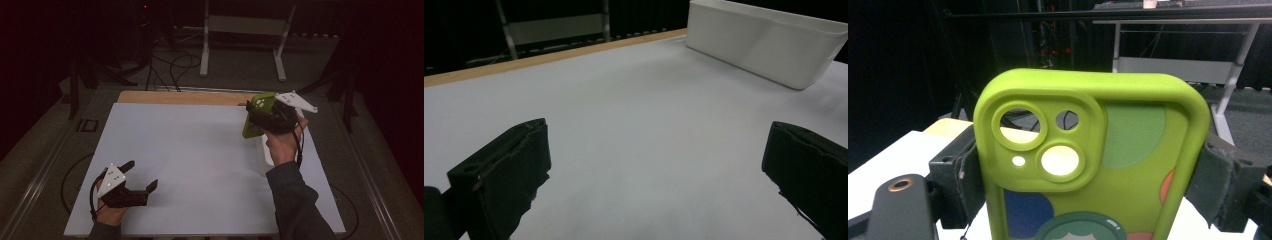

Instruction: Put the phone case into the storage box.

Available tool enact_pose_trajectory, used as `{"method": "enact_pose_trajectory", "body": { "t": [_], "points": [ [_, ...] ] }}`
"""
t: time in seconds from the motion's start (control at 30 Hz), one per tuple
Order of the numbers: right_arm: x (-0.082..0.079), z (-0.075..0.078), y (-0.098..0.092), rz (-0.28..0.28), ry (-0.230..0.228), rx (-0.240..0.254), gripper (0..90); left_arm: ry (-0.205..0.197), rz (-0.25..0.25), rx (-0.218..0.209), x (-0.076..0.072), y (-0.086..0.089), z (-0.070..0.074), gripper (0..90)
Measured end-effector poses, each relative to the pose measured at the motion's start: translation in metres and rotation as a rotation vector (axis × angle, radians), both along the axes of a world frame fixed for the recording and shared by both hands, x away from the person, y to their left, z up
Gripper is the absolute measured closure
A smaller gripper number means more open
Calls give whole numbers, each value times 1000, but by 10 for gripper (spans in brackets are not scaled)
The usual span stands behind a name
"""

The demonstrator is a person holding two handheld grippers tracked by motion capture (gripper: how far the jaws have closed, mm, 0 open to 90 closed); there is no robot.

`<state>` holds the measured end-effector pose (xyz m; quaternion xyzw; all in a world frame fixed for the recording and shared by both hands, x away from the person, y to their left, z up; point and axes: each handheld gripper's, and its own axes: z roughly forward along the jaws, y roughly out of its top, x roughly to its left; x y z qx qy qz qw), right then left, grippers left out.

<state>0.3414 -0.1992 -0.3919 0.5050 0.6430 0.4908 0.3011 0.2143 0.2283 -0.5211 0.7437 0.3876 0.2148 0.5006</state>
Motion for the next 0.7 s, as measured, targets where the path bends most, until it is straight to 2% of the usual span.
{"method": "enact_pose_trajectory", "body": {
  "t": [0.7],
  "points": [
    [12,2,-7,-30,1,-30,155,-3,-1,9,-1,-2,1,0]
  ]
}}
